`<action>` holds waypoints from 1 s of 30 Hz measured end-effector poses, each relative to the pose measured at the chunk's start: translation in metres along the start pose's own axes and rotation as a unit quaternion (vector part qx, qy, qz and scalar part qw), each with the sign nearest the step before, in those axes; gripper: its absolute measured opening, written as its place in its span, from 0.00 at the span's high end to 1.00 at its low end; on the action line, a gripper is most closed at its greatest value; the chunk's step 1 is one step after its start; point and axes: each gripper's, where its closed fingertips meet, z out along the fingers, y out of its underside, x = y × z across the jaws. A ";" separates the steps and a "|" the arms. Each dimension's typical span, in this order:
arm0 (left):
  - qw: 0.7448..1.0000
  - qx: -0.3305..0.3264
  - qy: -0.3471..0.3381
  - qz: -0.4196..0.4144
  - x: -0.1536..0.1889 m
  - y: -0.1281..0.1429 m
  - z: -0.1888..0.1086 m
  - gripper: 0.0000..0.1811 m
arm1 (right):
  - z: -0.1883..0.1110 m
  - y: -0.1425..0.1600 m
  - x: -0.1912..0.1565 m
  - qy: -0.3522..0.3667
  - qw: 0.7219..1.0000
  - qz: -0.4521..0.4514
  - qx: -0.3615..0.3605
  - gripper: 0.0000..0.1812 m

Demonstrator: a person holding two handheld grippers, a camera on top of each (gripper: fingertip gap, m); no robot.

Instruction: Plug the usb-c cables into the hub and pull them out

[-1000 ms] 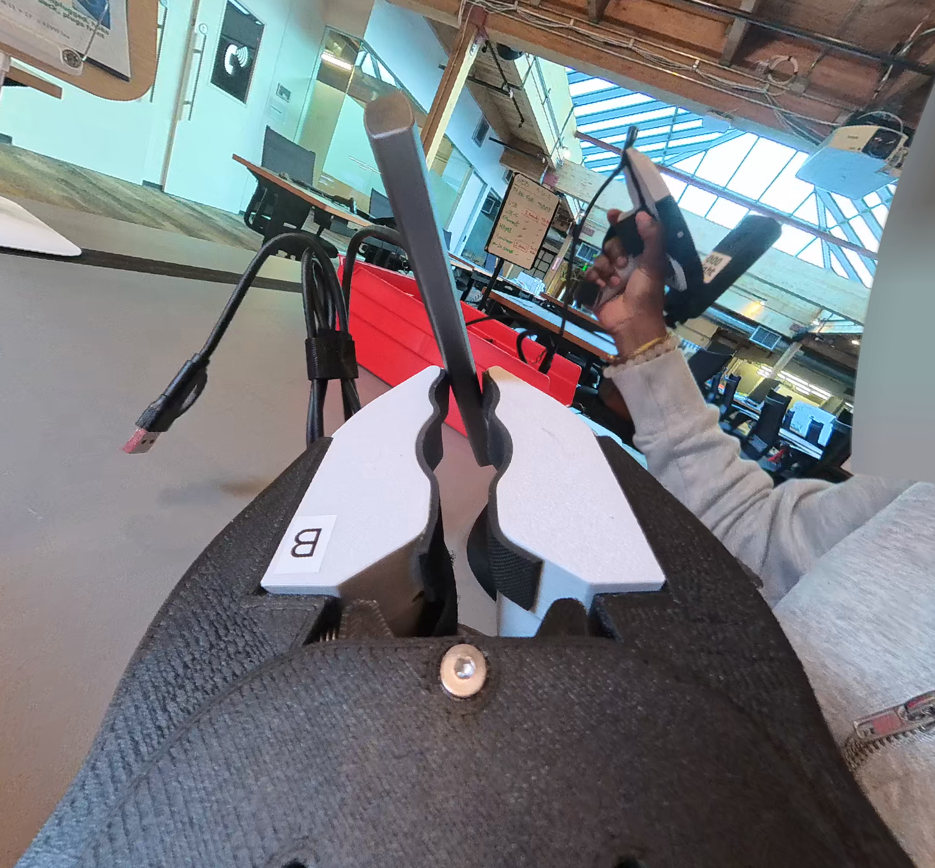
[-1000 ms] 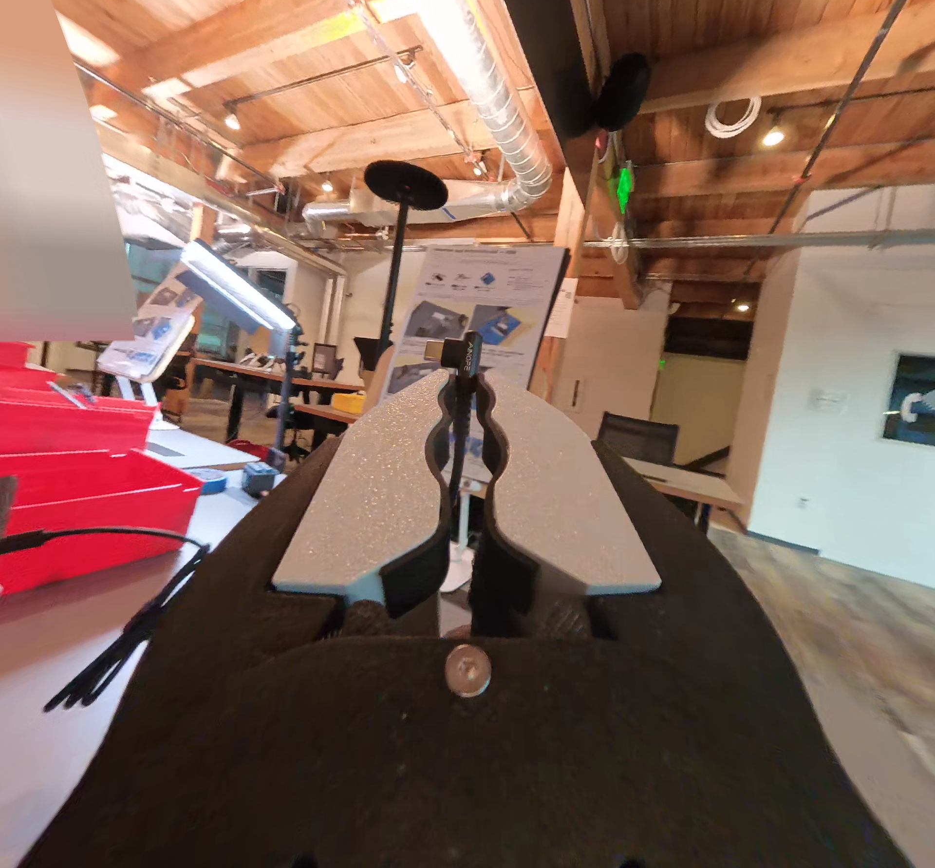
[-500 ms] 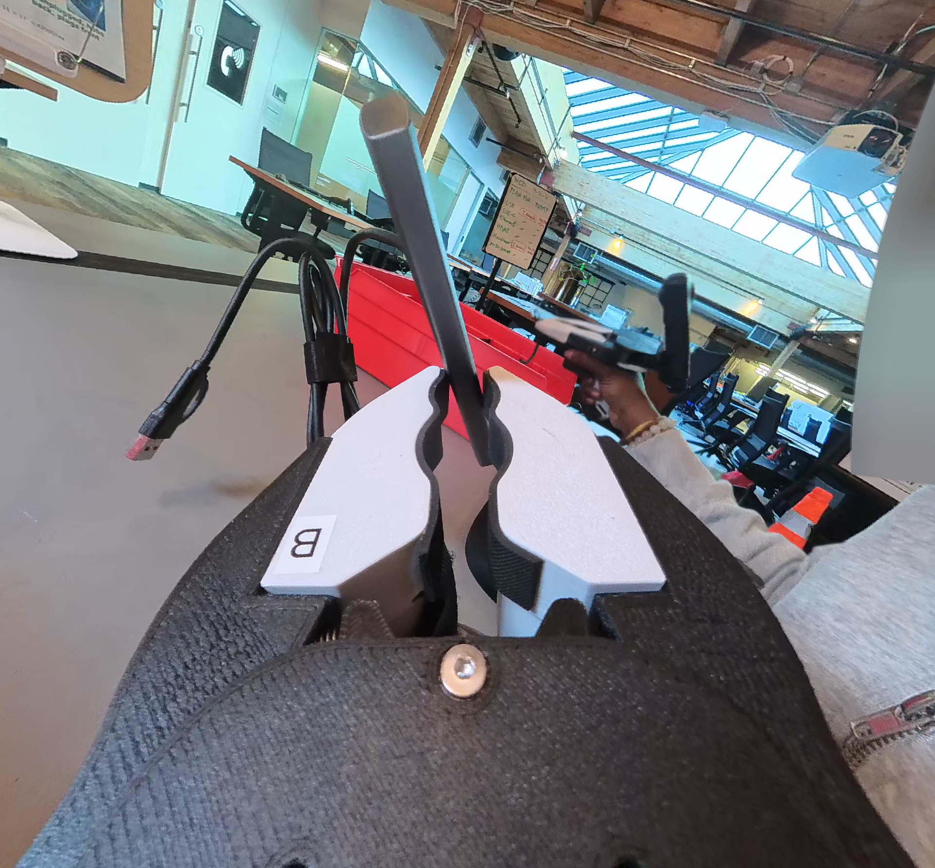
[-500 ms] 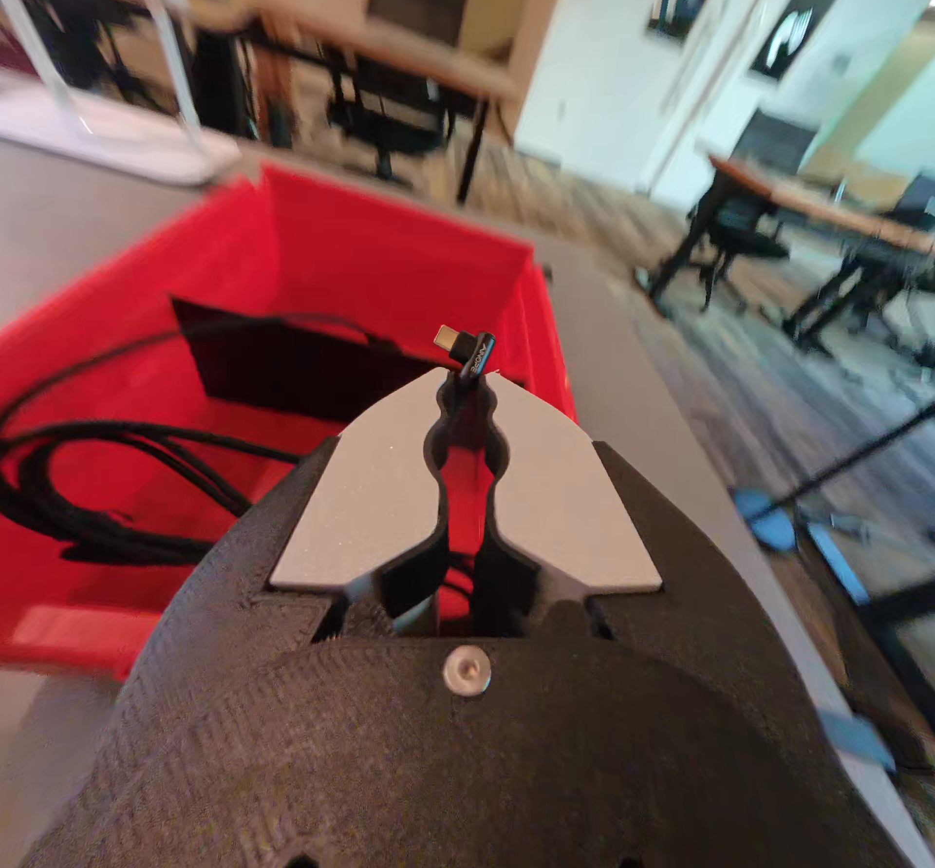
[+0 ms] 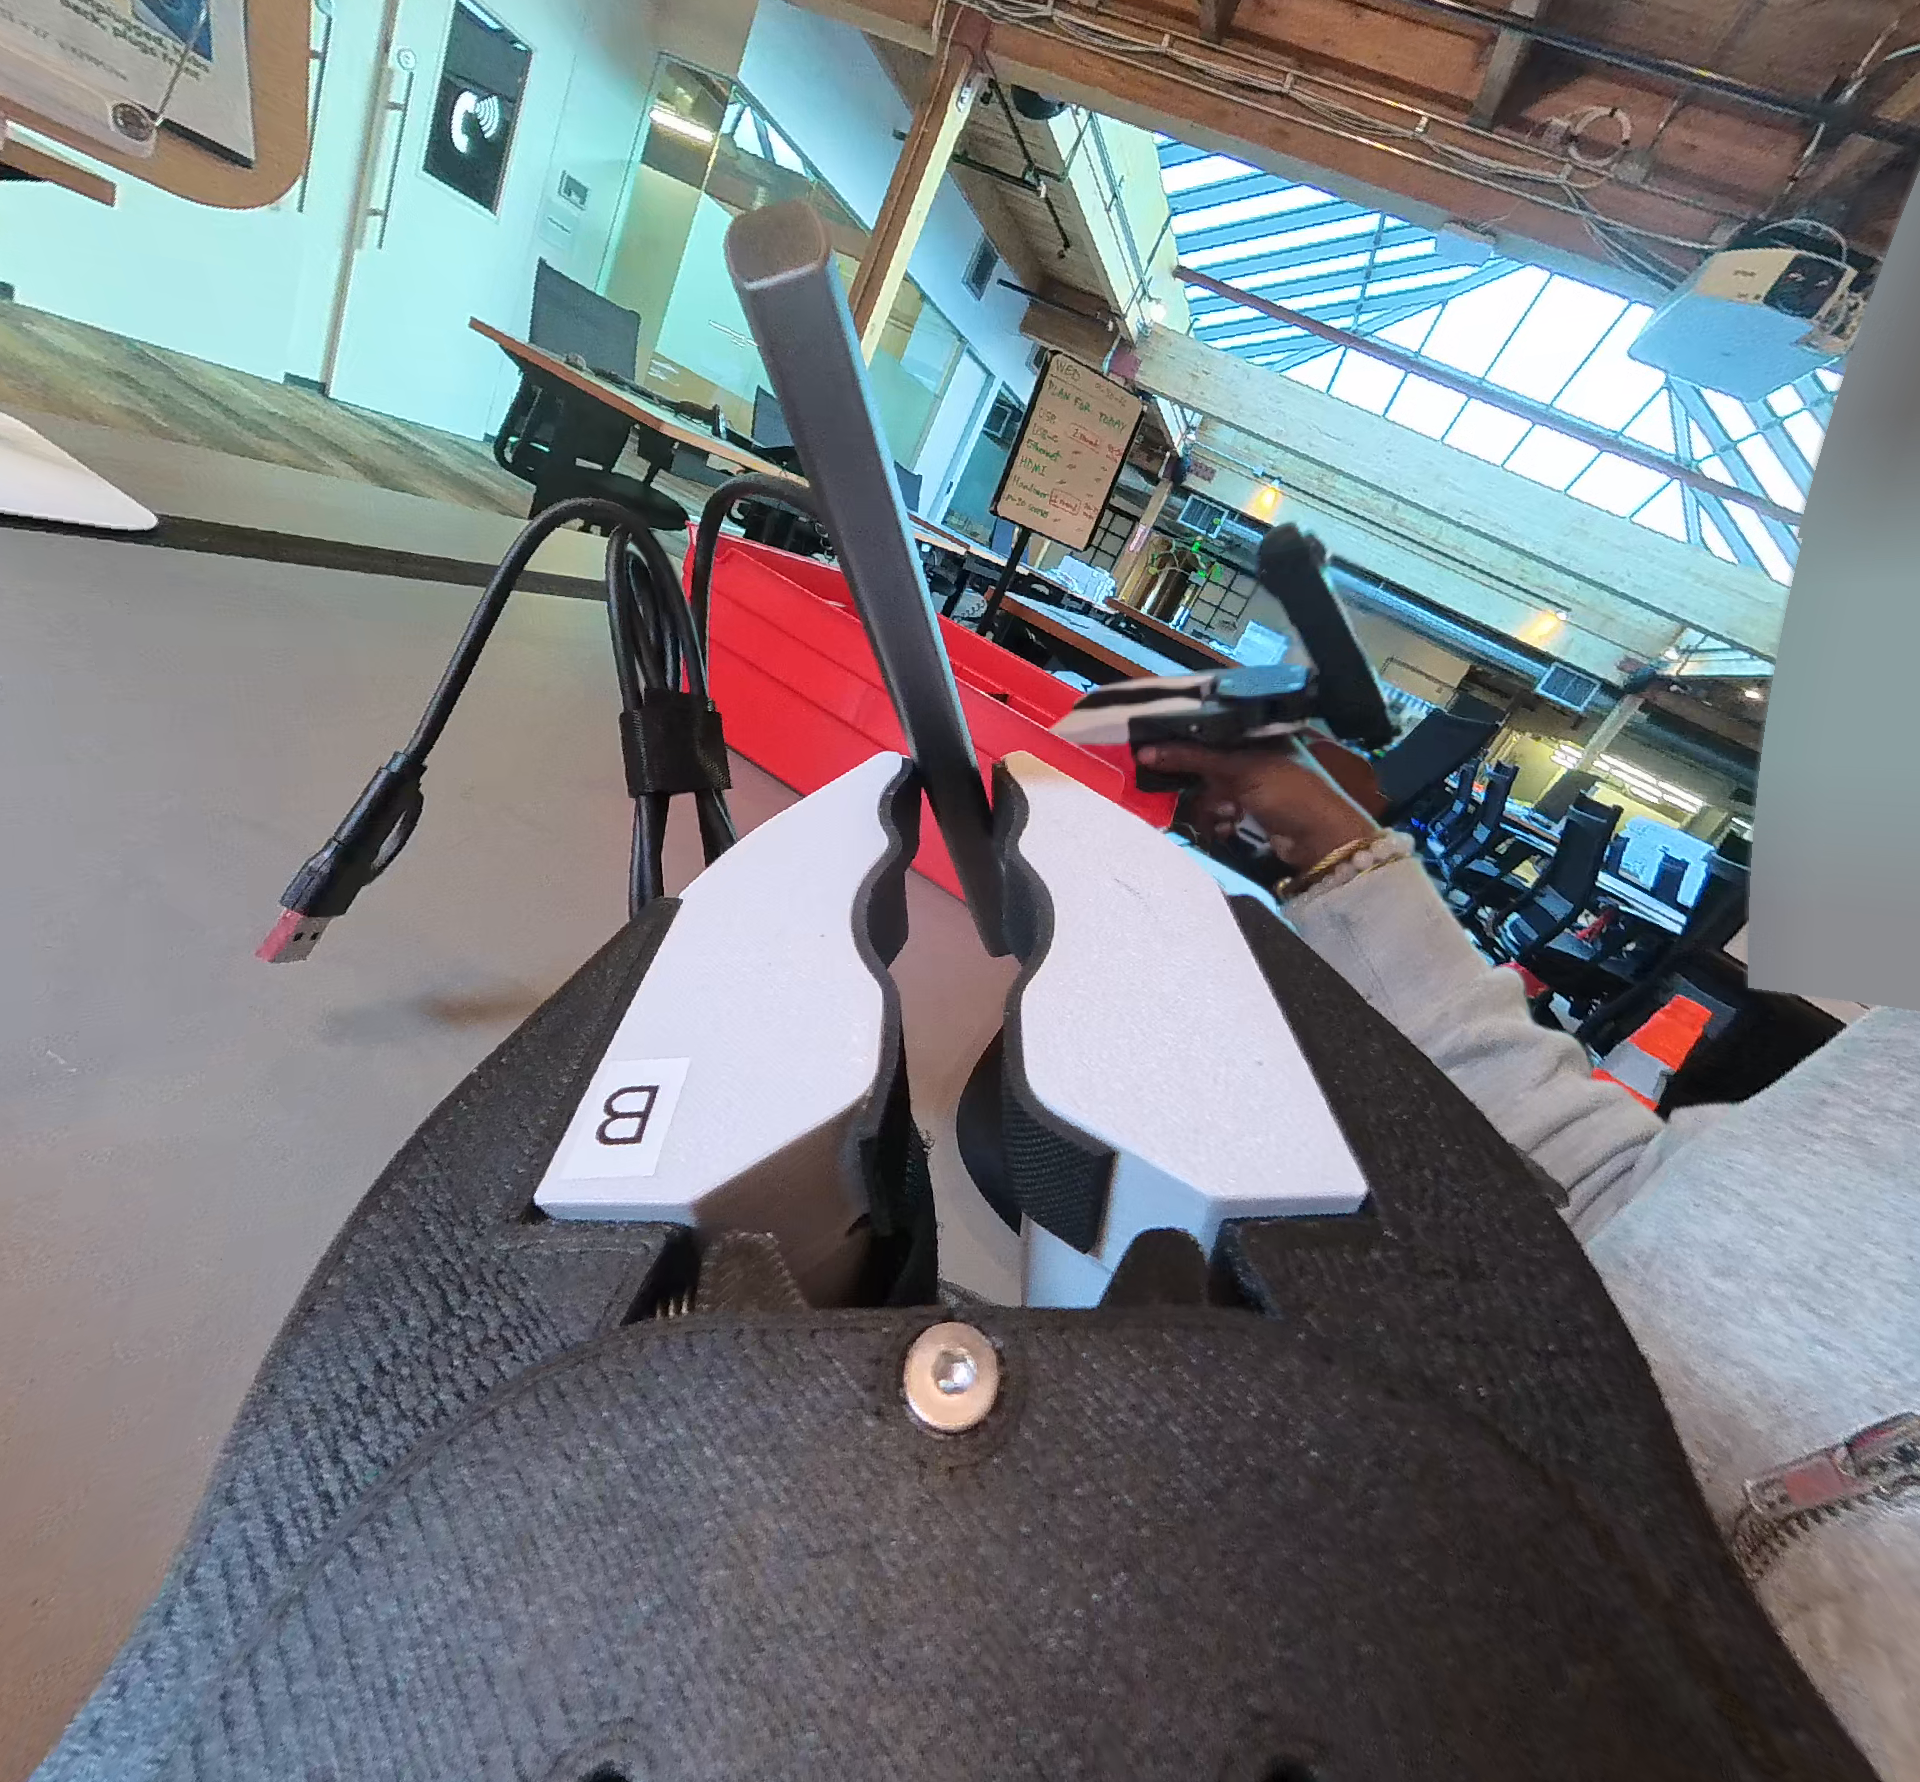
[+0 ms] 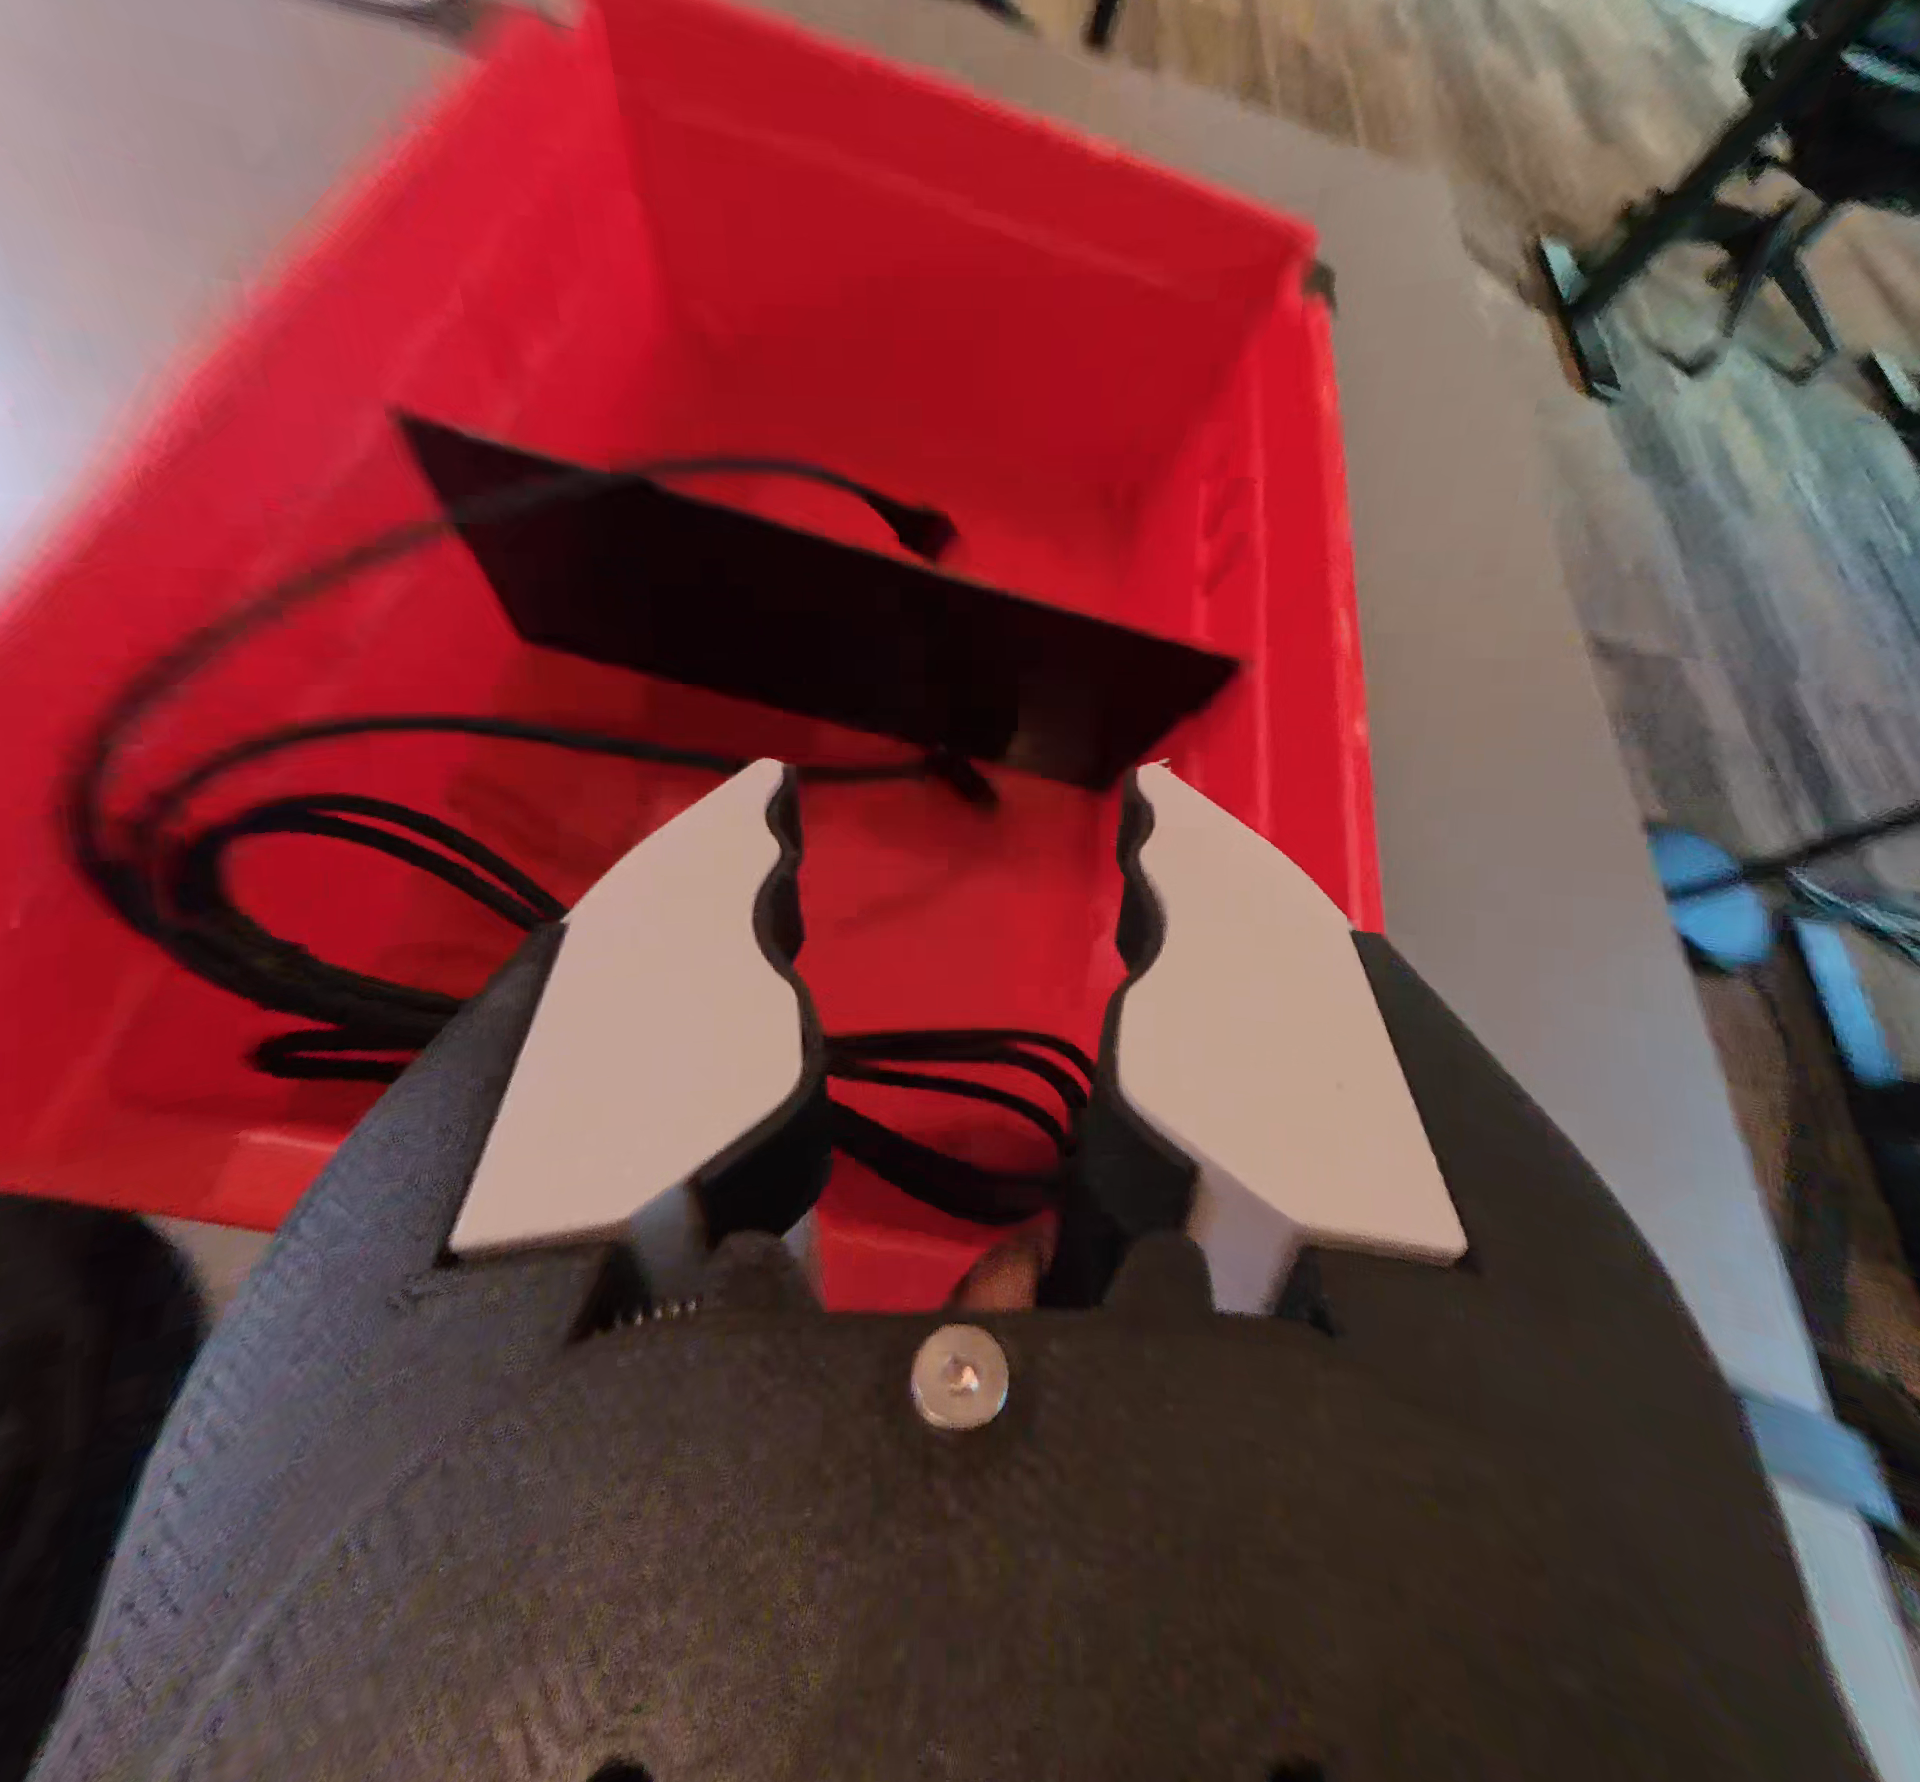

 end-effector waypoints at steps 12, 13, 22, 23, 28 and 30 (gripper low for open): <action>1.000 0.001 0.002 0.001 0.001 0.000 0.000 0.93 | 0.035 -0.041 -0.091 -0.248 0.950 0.184 -0.039 0.82; 1.000 0.000 0.002 0.000 0.001 0.000 0.000 0.93 | 0.037 -0.042 -0.093 -0.250 0.949 0.187 -0.035 0.85; 1.000 0.001 0.004 -0.002 0.001 0.000 0.000 0.93 | 0.003 -0.047 -0.075 -0.133 0.980 0.138 0.048 0.94; 1.000 0.001 0.004 -0.002 0.001 0.000 0.000 0.93 | -0.005 -0.043 -0.071 -0.105 0.985 0.126 0.045 0.94; 1.000 0.002 0.005 0.001 0.001 0.000 -0.001 0.93 | -0.026 -0.025 -0.058 -0.012 0.996 0.086 -0.012 0.94; 1.000 0.002 0.004 0.000 0.001 0.000 0.000 0.93 | -0.026 -0.021 -0.056 0.009 0.997 0.065 -0.039 0.94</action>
